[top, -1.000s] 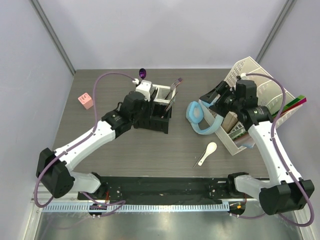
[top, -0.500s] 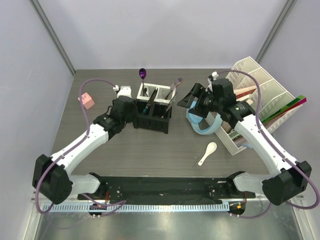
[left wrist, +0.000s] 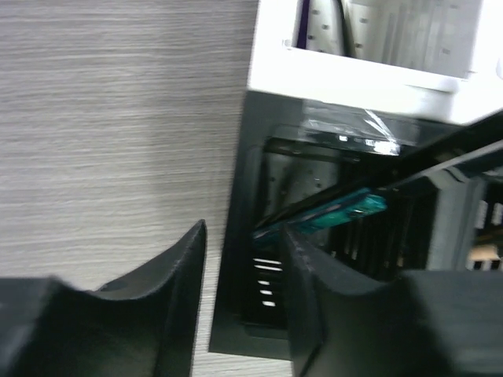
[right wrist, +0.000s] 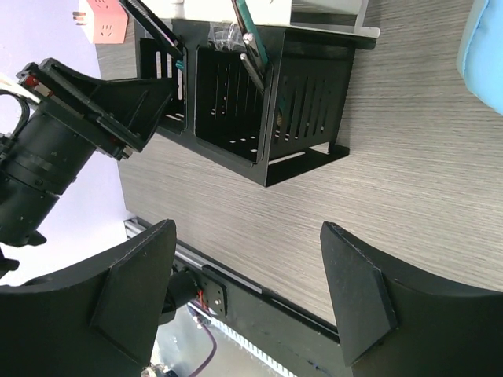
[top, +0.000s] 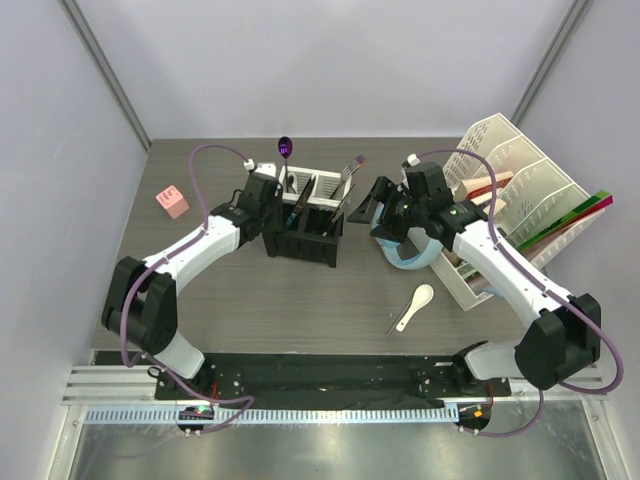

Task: Sort the eating utensils into containers
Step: Pick up the spoon from the center of the board.

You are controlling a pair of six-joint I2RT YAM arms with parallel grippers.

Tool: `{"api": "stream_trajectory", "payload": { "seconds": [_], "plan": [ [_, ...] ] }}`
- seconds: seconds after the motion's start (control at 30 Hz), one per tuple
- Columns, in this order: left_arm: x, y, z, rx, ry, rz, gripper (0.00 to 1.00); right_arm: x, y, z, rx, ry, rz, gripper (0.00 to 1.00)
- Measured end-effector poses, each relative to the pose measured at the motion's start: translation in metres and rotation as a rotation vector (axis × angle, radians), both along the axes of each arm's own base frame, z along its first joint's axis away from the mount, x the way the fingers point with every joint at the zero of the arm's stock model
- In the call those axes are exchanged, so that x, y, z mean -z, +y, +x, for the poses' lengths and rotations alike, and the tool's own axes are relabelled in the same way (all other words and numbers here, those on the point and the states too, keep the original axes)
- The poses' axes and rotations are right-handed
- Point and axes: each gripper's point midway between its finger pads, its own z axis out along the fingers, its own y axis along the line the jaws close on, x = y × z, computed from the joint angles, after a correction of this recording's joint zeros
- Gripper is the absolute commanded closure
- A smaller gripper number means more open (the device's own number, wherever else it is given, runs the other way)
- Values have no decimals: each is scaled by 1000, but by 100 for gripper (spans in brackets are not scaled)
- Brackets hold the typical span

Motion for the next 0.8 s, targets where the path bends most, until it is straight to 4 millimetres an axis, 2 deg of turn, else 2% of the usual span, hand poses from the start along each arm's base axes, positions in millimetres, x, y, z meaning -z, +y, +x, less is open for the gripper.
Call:
{"api": "stream_trajectory", "payload": {
  "seconds": [0.07,0.2,0.3,0.33,0.43,0.57,0.63,0.7,0.8],
  "plan": [
    [0,-5,-1,15,6,-23,90,3,1,0,-2,0,3,21],
    [0,-9,-8,45,26,-48,91,11,0,-2,-4,14,-1,21],
    [0,-13,-15,39,29,-66,83,15,0,-3,-5,19,-3,20],
    [0,-13,-16,34,29,-69,76,15,0,-3,-6,19,-2,20],
    [0,-14,-17,26,30,-75,64,17,0,-4,-8,21,-3,19],
    [-5,-12,-19,2,16,-63,62,19,-2,-5,-11,15,-18,18],
    [-16,-4,-23,-25,-7,-46,57,19,-6,-5,-6,6,-38,18],
    [-38,5,-26,-51,-63,-43,56,18,-12,-6,9,-9,-63,16],
    [-93,18,-32,-75,-207,-79,58,10,-23,-7,42,-45,-95,16]
  ]
}}
